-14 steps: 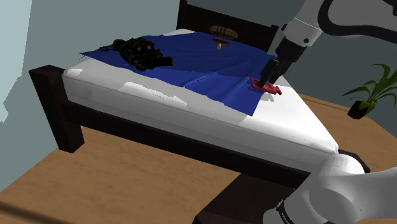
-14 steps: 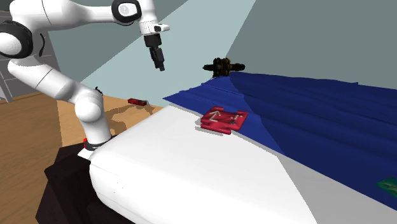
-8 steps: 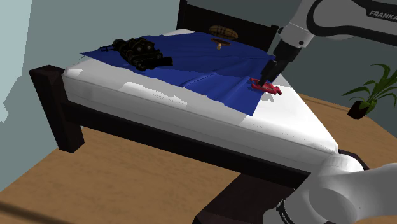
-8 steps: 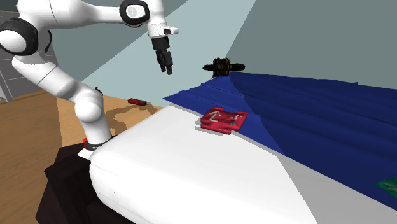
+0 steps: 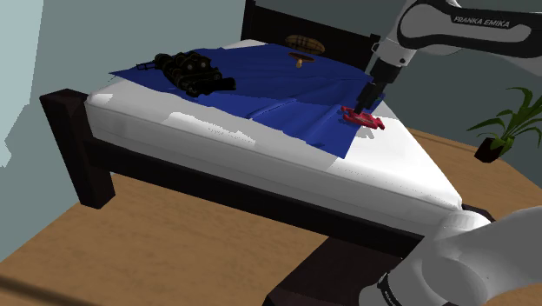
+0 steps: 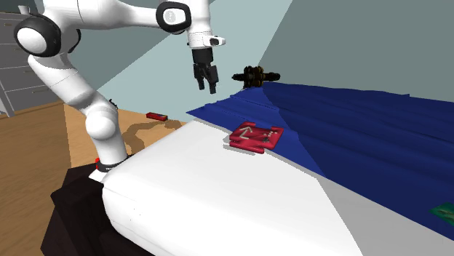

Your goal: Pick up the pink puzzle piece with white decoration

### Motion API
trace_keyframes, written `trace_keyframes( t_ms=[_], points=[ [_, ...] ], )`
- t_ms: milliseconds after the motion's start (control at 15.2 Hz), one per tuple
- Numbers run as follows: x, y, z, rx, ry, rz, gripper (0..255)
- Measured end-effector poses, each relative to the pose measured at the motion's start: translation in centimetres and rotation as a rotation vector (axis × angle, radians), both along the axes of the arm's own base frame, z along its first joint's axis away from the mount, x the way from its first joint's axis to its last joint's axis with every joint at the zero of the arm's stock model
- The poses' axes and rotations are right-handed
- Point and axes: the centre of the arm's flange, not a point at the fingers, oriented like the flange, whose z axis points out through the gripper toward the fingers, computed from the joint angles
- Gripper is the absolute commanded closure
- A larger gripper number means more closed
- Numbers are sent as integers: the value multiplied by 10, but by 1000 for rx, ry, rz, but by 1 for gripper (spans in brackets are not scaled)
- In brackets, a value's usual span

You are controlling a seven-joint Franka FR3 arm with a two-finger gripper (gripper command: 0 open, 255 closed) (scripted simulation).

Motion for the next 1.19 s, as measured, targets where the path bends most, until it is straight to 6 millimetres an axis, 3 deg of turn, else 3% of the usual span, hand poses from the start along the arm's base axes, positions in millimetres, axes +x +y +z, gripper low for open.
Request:
trace_keyframes(
  t_ms=[594,1188],
  points=[
    [64,-107,-25,-9,55,96,0],
    [135,-201,-50,-19,112,195,0]
  ],
)
